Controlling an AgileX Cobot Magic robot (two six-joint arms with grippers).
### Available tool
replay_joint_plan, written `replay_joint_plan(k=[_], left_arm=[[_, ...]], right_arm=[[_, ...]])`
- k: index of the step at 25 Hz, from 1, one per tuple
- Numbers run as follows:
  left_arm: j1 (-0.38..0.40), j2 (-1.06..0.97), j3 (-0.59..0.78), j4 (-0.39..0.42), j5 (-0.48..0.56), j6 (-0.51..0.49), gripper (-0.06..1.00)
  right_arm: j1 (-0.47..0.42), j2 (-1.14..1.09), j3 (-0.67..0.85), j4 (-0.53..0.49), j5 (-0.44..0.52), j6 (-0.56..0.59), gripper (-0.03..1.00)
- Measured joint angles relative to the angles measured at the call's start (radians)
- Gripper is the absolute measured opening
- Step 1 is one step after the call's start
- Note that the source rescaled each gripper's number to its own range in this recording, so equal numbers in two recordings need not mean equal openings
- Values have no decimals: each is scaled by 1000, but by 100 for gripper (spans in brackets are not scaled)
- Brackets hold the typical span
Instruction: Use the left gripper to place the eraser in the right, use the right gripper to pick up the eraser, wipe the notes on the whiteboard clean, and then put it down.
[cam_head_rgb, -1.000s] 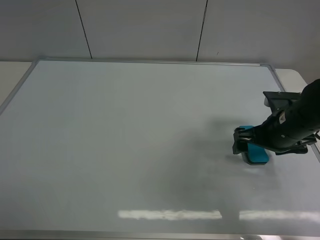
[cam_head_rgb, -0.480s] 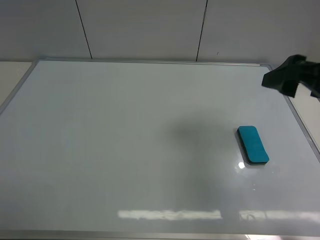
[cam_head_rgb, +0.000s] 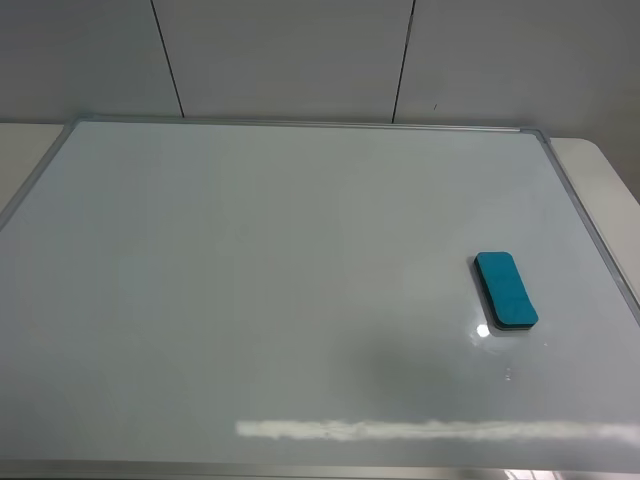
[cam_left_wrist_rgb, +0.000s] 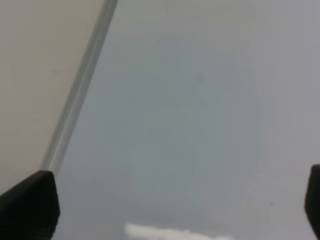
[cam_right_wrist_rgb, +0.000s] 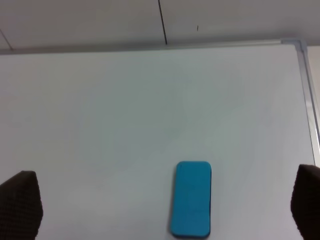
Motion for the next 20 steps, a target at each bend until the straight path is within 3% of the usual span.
replay_joint_plan(k=[10, 15, 20], left_arm=[[0, 0, 0, 0, 0, 0, 100], [0, 0, 0, 0, 0, 0, 100], [0, 0, 0, 0, 0, 0, 100]], right_arm=[[-166, -72, 2, 0, 283, -239, 100], [-193, -72, 23, -7, 291, -250, 100], [-254, -72, 34, 0, 229, -249, 100]])
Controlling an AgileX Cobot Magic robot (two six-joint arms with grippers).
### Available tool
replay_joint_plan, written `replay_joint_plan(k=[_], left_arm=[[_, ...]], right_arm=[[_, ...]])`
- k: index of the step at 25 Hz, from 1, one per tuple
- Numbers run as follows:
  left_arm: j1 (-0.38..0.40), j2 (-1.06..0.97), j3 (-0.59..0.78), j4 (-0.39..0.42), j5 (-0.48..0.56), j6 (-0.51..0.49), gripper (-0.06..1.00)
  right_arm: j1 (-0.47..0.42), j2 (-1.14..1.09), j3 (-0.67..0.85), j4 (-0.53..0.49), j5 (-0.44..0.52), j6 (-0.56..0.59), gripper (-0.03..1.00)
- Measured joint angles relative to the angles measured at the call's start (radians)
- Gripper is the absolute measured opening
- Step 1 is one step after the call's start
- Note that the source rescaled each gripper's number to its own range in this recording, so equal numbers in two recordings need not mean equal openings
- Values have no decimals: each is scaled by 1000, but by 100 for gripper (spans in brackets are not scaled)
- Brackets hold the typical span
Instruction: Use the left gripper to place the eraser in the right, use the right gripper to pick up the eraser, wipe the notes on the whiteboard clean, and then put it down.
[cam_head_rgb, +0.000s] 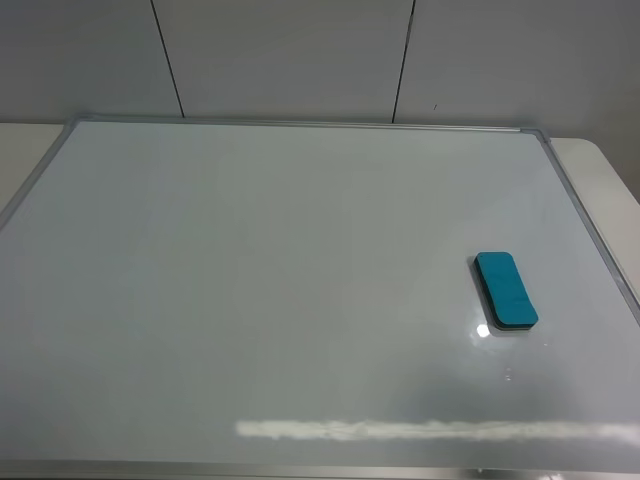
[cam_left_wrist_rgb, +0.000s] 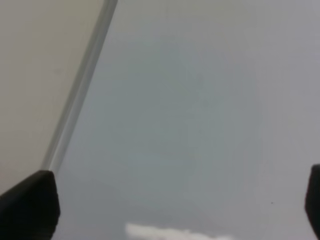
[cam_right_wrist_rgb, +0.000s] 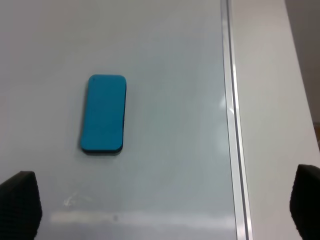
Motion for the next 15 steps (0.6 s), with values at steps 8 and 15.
replay_joint_plan(k=[8, 15], left_arm=[[0, 0, 0, 0, 0, 0, 100], [0, 0, 0, 0, 0, 0, 100]], right_arm=[[-10, 0, 35, 13, -75, 9, 100], [-10, 0, 35, 15, -77, 12, 100]])
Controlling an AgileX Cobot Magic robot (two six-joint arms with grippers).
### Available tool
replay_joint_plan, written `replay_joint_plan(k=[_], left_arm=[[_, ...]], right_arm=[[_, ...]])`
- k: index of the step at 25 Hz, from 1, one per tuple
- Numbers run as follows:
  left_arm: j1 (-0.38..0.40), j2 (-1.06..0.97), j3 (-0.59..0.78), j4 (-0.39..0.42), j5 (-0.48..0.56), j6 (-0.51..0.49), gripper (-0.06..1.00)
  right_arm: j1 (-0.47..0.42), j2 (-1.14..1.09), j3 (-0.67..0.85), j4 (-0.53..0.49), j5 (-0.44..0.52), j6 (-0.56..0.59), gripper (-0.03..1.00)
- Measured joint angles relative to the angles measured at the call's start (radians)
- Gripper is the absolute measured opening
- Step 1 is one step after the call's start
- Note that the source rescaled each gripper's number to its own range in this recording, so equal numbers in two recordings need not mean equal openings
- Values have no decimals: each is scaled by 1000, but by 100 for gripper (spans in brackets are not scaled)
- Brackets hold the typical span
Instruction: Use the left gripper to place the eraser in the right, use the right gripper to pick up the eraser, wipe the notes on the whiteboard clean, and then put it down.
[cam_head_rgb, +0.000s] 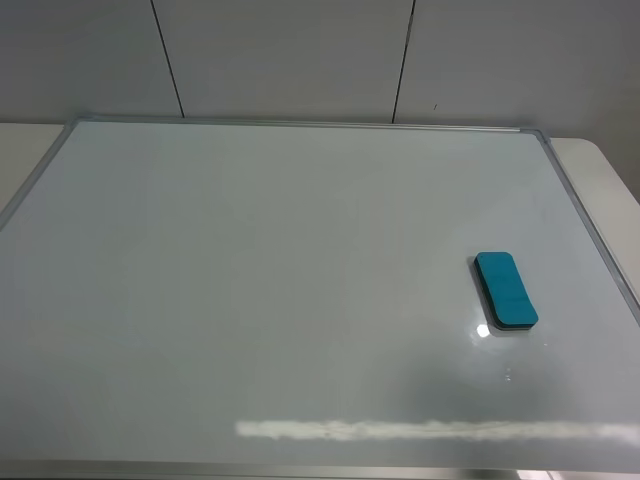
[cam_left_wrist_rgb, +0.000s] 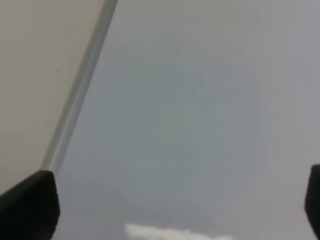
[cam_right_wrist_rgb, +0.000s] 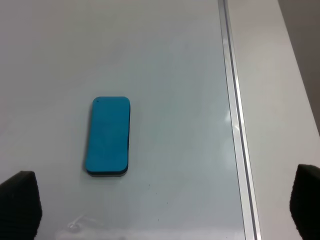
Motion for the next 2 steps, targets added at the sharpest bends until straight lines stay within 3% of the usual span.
replay_joint_plan(k=[2], left_arm=[[0, 0, 0, 0, 0, 0, 100]], right_arm=[[0, 0, 0, 0, 0, 0, 100]])
